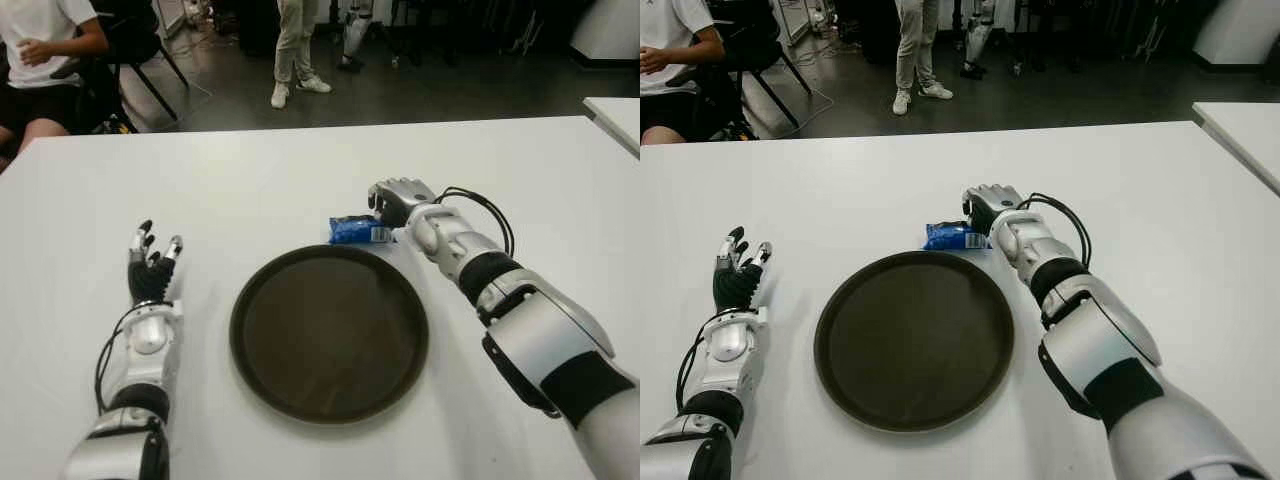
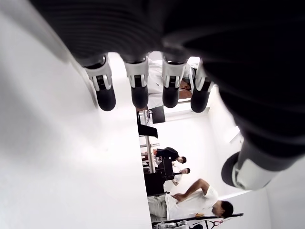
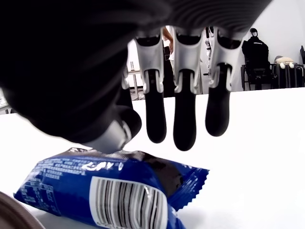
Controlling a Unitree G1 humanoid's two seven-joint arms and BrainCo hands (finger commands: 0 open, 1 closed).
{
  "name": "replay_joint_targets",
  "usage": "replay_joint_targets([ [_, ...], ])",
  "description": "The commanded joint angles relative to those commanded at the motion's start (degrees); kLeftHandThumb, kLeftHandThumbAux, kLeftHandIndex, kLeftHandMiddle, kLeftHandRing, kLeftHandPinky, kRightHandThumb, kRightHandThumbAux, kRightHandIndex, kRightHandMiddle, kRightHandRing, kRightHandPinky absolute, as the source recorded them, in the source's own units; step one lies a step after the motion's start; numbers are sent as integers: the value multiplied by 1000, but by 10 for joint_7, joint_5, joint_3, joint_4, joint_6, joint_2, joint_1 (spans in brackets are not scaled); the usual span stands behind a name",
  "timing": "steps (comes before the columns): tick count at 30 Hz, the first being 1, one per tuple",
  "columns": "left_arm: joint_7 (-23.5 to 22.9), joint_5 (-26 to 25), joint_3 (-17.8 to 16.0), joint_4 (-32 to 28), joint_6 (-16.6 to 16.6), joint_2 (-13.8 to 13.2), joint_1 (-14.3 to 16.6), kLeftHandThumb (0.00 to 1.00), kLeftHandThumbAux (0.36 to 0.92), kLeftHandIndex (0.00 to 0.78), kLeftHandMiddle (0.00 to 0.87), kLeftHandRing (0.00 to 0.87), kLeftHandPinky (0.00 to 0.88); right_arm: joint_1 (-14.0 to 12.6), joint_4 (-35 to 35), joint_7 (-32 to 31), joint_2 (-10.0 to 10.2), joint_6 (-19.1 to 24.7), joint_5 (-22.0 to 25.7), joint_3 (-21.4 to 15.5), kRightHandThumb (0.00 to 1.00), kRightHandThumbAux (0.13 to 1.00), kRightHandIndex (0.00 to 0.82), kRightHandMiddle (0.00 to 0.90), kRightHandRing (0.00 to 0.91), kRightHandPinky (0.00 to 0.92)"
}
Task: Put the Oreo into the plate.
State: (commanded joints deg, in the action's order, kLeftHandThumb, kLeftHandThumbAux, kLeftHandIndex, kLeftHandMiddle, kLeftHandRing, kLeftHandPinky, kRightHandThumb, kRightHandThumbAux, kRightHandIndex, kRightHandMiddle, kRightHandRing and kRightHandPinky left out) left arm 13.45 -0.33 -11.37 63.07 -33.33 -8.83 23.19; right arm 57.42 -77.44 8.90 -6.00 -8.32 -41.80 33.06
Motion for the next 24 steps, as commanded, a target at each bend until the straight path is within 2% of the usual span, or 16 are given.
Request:
replay_joint_targets([
  [3,2,0,0,0,1,0,0,334,599,10,11,0,0,0,0,1,1,1,1,-2,683,739,397,360,427,468],
  [4,3,0,0,0,2,0,0,330,594,6,7,0,0,0,0,2,1,2,2,-2,592,769,271,322,396,433],
  [6,4,-1,-1,0,5,1,1,330,587,3,3,0,0,0,0,2,1,2,1,-2,503,797,149,264,339,377],
  [8,4,-2,-2,1,5,1,1,331,583,2,1,0,0,0,0,2,1,3,1,-2,449,810,80,203,272,321],
  [10,3,-3,-3,1,5,1,1,336,582,5,2,0,0,0,0,1,1,3,0,-1,422,819,32,99,159,252],
  [13,4,-4,-4,0,4,2,0,344,583,8,9,0,0,1,-1,-3,1,4,0,-1,430,823,10,32,60,196],
  [15,4,-4,-4,-1,4,4,0,347,583,8,12,0,0,1,-1,-6,1,4,0,-1,436,822,5,16,30,176],
  [24,8,0,-3,-4,2,5,0,350,587,13,11,0,0,1,-1,-10,2,5,1,-2,392,771,0,0,0,40],
])
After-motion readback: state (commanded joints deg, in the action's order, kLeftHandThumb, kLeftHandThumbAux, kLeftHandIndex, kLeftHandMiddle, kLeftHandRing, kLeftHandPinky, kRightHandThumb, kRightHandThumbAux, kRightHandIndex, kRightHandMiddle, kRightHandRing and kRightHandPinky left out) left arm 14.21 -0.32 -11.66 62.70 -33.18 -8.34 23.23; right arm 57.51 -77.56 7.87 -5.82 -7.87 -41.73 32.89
